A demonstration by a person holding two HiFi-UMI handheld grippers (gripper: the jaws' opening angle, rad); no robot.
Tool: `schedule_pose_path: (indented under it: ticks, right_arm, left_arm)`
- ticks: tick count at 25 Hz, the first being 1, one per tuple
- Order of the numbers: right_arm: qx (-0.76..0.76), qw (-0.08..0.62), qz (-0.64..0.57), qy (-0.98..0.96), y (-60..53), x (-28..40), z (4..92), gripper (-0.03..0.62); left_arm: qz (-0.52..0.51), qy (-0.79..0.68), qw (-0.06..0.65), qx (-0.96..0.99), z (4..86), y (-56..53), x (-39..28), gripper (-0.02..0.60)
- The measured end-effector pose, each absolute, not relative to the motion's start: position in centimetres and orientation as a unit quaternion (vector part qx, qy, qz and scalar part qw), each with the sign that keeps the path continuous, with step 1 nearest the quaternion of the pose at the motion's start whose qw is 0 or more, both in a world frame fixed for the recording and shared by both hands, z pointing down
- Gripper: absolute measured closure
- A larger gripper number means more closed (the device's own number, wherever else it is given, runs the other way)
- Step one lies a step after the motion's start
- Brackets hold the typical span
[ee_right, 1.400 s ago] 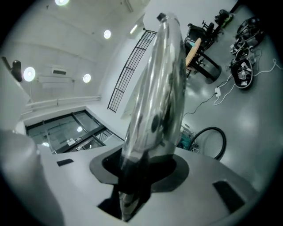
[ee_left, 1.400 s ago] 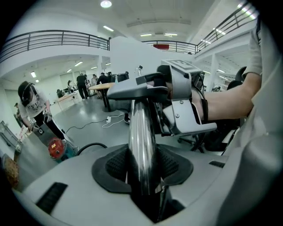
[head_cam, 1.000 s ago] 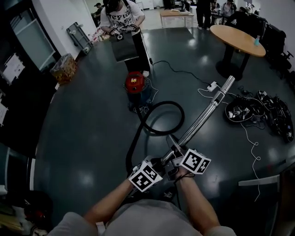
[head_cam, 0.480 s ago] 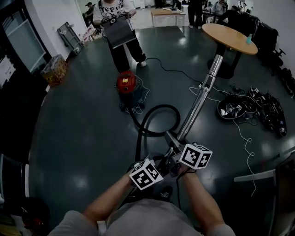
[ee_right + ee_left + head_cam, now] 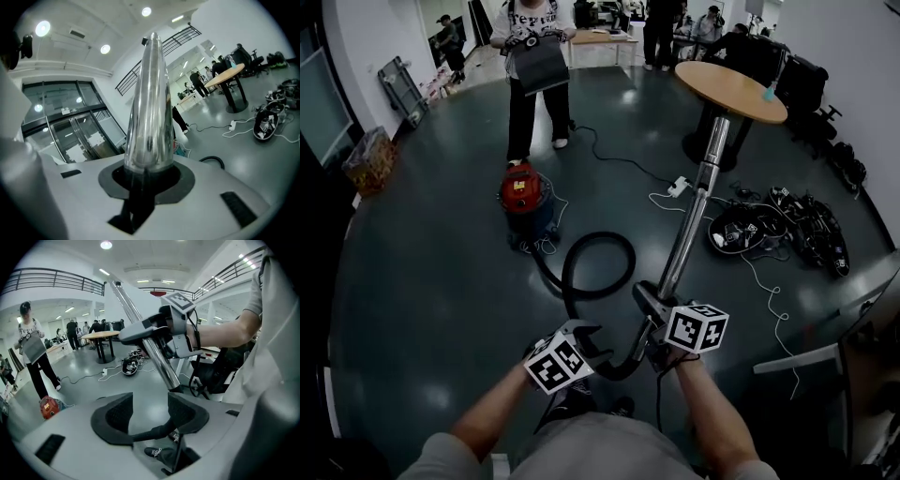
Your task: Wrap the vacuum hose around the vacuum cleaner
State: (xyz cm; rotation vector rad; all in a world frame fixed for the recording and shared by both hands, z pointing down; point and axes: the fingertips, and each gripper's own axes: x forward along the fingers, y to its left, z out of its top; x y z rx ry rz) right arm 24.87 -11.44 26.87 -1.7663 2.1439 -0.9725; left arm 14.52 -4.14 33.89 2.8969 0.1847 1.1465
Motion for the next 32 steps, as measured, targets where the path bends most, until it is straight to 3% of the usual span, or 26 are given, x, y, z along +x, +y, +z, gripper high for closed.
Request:
schedule_pose_path:
  ticks: [5,8,10,21,30,32]
  right_arm:
    - [-0.593,0.019,-0.305,0.745,-13.6,22.8,27.6,0.514]
    - [-0.588,-0.031,-0.295,0.753,-15.1,21.6,28.6,0.514]
    - [-0.58,-0.066,-0.293,0.757,-15.9,20.7,29.3,0.514]
    - [-0.519,-0.22,-0.305,0.768,-19.3,17.5,33.3,0.517]
    - [-0.418,-0.28,-0.259,0.825,-22.1,16.2,33.9,0.517]
    - [-0.396,-0.301,-0.248,0.831,-22.7,16.9,34.0,0.517]
  left_arm:
    - [0.344,0.046,0.01,0.938,33.7,-8.2,14.2,0.364]
    - [0.328,0.019,-0.006,0.944,33.3,-11.4,13.7,0.465]
    - [0.317,0.001,-0.008,0.948,32.9,-13.5,13.3,0.574]
    - [0.253,-0.056,-0.141,0.955,28.1,-21.7,13.5,0.574]
    - [0.234,-0.107,-0.206,0.944,23.2,-25.1,15.5,0.569]
    - [0.25,-0.119,-0.214,0.937,22.8,-25.3,16.1,0.527]
